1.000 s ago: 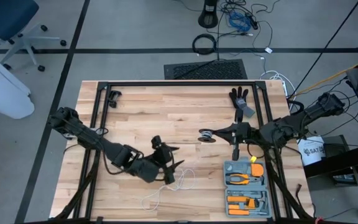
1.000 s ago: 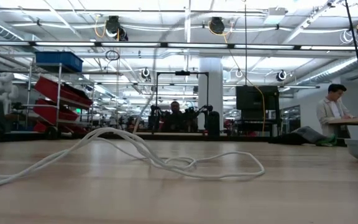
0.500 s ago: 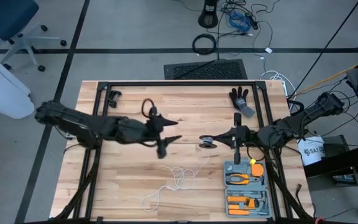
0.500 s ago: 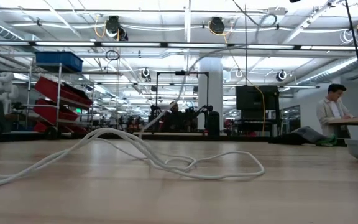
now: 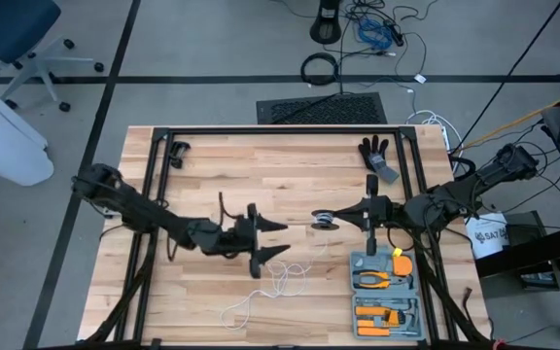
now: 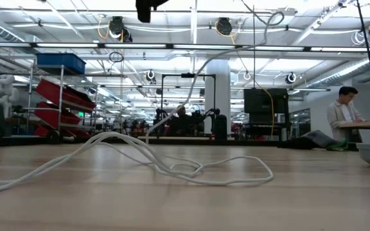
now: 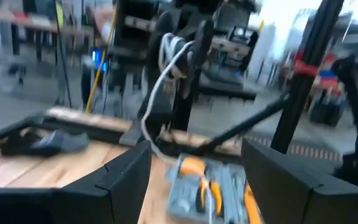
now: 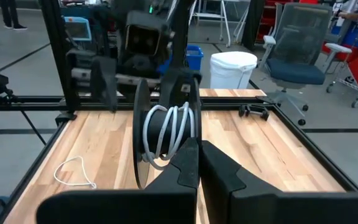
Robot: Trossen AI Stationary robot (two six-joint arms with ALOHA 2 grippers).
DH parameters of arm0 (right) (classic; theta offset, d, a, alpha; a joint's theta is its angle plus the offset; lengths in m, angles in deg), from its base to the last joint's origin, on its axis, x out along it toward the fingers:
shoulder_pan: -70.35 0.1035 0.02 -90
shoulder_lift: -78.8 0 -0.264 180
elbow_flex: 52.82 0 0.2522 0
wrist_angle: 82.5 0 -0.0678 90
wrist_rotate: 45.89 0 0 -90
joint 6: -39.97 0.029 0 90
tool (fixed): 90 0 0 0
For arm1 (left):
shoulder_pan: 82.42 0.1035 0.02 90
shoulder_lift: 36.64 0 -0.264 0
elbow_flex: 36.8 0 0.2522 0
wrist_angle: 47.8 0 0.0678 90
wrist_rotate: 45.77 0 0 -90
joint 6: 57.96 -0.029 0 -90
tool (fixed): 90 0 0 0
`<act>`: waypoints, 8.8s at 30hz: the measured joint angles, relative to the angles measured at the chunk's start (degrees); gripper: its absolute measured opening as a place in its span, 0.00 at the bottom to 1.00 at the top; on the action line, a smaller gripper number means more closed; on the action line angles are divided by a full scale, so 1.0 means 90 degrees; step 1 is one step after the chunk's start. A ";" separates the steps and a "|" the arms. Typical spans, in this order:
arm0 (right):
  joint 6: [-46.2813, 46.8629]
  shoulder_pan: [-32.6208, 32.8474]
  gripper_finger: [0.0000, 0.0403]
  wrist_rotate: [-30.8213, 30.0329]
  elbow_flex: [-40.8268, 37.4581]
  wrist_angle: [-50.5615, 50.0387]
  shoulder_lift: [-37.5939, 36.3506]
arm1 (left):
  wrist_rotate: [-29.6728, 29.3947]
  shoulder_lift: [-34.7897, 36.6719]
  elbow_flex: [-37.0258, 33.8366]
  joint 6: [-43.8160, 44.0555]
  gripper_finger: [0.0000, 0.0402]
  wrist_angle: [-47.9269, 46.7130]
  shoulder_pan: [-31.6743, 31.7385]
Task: Coil cords
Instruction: Uncoil the white cable wire from the spool
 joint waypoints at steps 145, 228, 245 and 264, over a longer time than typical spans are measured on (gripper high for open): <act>0.0191 -0.0380 0.00 0.0128 0.0000 0.0054 0.0340 | 0.1696 0.0622 0.1528 -0.0874 0.01 -0.2458 0.0852; 0.0549 -0.0876 0.00 0.1649 -0.0005 -0.0153 0.0124 | 0.0819 -0.0557 0.1597 0.0459 0.50 -0.3182 0.0443; 0.0282 -0.0882 0.00 0.1649 0.0002 0.0223 0.0124 | 0.0658 -0.0824 0.1594 0.0482 0.50 -0.2642 0.0500; 0.0170 -0.0896 0.00 0.1649 0.0002 0.0240 0.0124 | 0.0687 -0.0834 0.1594 0.0275 0.42 -0.2692 0.0505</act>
